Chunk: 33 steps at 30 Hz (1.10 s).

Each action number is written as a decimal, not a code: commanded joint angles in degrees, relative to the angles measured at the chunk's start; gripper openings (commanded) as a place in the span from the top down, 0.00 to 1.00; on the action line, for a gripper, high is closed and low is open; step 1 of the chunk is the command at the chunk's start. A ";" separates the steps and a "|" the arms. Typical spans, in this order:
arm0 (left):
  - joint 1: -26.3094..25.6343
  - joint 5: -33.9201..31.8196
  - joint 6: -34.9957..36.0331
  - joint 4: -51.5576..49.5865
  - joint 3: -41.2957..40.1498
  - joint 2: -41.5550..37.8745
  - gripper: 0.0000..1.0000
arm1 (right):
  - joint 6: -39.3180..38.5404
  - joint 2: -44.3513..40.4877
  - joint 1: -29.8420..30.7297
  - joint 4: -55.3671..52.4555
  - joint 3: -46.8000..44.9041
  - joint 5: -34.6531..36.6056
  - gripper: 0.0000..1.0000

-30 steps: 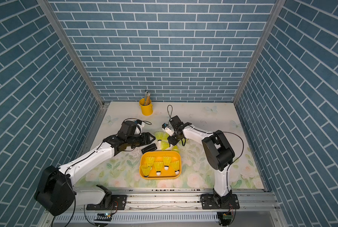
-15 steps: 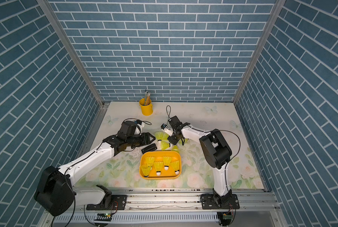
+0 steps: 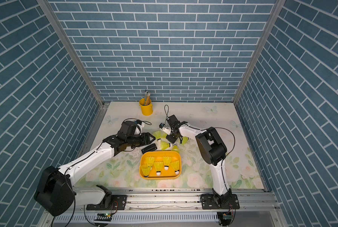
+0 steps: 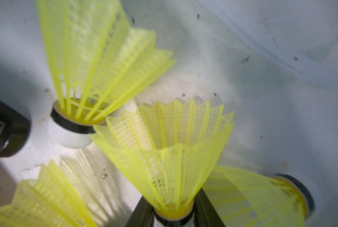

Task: Put the shuttlecocks into the storage box
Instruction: Pick up the shuttlecock at the center of the board.

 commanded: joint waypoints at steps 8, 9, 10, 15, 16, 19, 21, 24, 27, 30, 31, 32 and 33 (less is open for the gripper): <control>0.36 0.35 0.38 0.05 -0.63 -1.17 0.35 | 2.75 -3.03 -0.08 -1.26 -1.47 -3.60 0.82; 0.34 0.36 0.38 0.02 -0.62 -1.17 0.35 | 3.06 -3.63 -0.13 -1.40 -1.58 -4.09 0.83; 0.38 0.39 0.38 -0.02 -0.69 -1.18 0.35 | 3.39 -4.17 -0.18 -1.61 -1.65 -4.45 0.83; 0.39 0.39 0.31 0.08 -0.97 -1.52 0.35 | 5.41 -6.89 -0.53 -2.98 -2.17 -6.48 0.84; 0.43 0.41 0.29 0.13 -1.06 -1.59 0.35 | 5.79 -7.42 -0.51 -3.12 -2.39 -6.50 0.84; 0.40 0.50 0.21 0.35 -1.40 -1.60 0.35 | 6.62 -9.27 -0.63 -3.36 -3.14 -6.96 0.84; 0.37 0.56 0.18 0.35 -1.50 -1.88 0.35 | 7.13 -10.16 -0.67 -3.80 -3.37 -7.23 0.85; 0.36 0.78 0.13 0.21 -1.43 -1.88 0.35 | 8.75 -11.43 -0.93 -3.83 -4.08 -7.71 0.86; 0.34 1.42 0.03 0.01 -1.58 -2.18 0.35 | 12.26 -13.84 -0.99 -3.03 -5.51 -9.03 0.87; 0.10 1.84 0.03 -0.67 -2.01 -3.15 0.35 | 16.96 -17.88 -0.93 -1.20 -8.73 -10.61 0.86; -0.01 2.00 0.10 -0.98 -2.26 -3.60 0.35 | 18.57 -19.30 -0.94 -0.43 -10.07 -11.10 0.86; -0.18 2.32 0.20 -1.32 -2.54 -4.01 0.35 | 20.29 -20.92 -0.85 0.23 -11.63 -11.71 0.86; -0.34 2.60 0.35 -1.72 -2.85 -4.24 0.35 | 21.95 -22.55 -0.72 0.64 -13.06 -12.46 0.86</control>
